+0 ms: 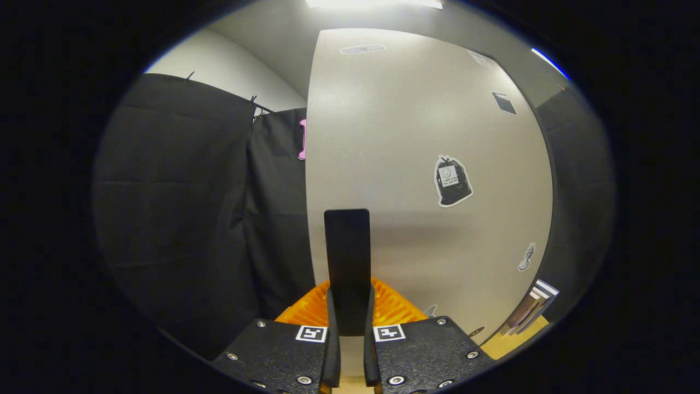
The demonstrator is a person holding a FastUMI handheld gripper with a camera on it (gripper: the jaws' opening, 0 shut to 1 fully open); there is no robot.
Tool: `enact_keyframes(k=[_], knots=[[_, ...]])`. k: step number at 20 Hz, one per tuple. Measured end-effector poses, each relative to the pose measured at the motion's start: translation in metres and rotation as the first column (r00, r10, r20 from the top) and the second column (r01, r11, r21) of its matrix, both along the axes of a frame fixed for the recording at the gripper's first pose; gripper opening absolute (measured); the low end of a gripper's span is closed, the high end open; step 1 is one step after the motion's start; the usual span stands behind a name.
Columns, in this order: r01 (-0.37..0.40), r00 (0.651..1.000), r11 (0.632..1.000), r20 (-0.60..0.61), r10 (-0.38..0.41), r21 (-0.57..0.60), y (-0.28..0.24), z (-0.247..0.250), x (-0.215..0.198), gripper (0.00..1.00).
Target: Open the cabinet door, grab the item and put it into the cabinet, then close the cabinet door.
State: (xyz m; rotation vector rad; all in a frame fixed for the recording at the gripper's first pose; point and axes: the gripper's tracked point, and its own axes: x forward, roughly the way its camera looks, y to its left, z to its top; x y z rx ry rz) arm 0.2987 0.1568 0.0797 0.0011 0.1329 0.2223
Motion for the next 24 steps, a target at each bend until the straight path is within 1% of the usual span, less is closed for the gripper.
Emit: enact_keyframes(k=[4,15,24], knots=[[-0.026,1.000,1.000,-0.005,0.026,0.002,-0.010,0.001,-0.026,0.17],[-0.028,0.999,1.000,-0.033,0.028,-0.006,-0.057,0.009,-0.092,0.17],[0.018,0.999,1.000,-0.032,-0.018,-0.018,-0.109,0.011,-0.136,0.16]])
